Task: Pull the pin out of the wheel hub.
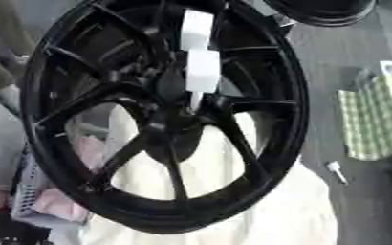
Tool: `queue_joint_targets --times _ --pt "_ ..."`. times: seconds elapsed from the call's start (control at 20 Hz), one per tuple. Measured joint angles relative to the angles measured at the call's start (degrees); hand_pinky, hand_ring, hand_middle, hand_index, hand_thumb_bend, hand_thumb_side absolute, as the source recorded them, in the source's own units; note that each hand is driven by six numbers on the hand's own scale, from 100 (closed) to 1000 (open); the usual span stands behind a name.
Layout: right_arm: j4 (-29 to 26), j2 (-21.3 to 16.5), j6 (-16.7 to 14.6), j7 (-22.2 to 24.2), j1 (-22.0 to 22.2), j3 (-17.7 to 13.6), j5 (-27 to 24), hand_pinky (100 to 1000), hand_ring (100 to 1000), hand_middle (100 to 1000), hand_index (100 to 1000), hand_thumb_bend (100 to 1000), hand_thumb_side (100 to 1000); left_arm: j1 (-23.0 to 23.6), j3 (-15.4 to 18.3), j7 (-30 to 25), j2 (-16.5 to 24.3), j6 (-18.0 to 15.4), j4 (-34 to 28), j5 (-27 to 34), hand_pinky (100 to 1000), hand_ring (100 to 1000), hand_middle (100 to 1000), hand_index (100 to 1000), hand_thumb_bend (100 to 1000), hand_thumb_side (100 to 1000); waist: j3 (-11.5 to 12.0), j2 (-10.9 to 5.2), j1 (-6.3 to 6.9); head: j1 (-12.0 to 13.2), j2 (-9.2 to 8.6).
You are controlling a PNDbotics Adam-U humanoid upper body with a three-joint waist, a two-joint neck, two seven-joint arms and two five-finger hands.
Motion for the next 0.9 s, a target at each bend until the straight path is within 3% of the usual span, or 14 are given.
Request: queue_joint_targets --times 0.6,0.9 --pt "-1.2 -0.9 0.4 1.9 1.5 0.1 0.9 764 761 660 773 100 100 0.0 0.0 0.0 0.0 0.0 0.0 0.0 841 680 608 843 100 697 0.0 -0.18 0.01 0.0 0.01" --pt "-2.0 -3.5 -0.9 6.3 4.8 2.9 1.8 792 776 664 820 129 145 0.0 0.0 0.0 0.0 0.1 0.0 0.0 841 680 608 842 100 697 0.1 -0.29 -0.23 -0.1 0.00"
